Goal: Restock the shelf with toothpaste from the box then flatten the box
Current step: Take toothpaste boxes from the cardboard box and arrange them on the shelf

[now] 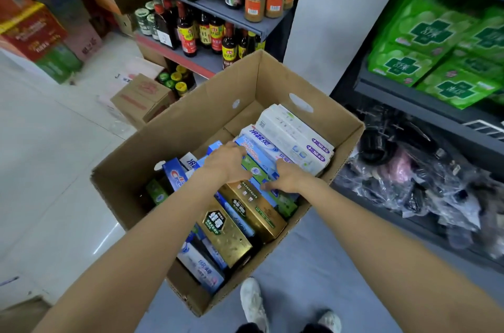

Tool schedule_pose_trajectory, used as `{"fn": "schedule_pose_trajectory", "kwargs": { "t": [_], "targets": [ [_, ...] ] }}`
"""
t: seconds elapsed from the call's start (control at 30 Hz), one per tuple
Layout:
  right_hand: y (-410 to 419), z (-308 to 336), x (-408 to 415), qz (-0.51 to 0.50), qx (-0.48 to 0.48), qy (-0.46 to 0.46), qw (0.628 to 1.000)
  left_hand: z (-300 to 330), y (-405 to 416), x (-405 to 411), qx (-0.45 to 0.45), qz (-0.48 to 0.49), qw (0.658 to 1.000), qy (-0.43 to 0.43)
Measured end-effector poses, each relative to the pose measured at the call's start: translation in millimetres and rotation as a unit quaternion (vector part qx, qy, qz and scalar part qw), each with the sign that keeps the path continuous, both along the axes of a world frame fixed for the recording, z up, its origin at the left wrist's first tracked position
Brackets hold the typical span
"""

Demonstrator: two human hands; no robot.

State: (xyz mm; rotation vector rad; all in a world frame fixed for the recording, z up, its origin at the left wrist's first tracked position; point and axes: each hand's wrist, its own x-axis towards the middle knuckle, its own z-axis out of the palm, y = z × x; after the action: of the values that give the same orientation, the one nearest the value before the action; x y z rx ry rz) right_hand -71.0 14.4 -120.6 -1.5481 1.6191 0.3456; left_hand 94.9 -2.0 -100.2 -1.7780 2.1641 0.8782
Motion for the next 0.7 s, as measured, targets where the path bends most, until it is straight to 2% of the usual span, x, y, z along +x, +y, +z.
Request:
{"fn": "schedule_pose_trajectory", "kwargs": {
  "t": [0.2, 0.4, 0.5, 0.6, 0.63, 0.7],
  "targets": [
    [-11, 9, -4, 0.047, 0.007, -0.021, 0.999, 0, 1, 3, -0.001, -0.006, 1.0, 0.003],
    [-13, 15, -6, 0.064, -0.069, 0.031, 0.995, -3, 3, 3, -0.042, 0.007, 0.999, 0.028],
    [-11, 29, -16, -0.001, -0.104, 0.011, 0.995, -4, 6, 3, -0.12, 0.02, 0.986, 0.11],
    [-11, 47, -28, -0.117, -0.14, -0.06, 0.981, 14, 1, -13, -0.178, 0.119, 0.939, 0.269],
    [-11, 56, -32, -0.154, -0.152, -0.088, 0.972, 26, -3, -22, -0.163, 0.163, 0.922, 0.312],
    [-12, 74, -43, -0.2, -0.182, -0.159, 0.95, 50, -10, -42, -0.067, 0.231, 0.893, 0.38]
  ]
}}
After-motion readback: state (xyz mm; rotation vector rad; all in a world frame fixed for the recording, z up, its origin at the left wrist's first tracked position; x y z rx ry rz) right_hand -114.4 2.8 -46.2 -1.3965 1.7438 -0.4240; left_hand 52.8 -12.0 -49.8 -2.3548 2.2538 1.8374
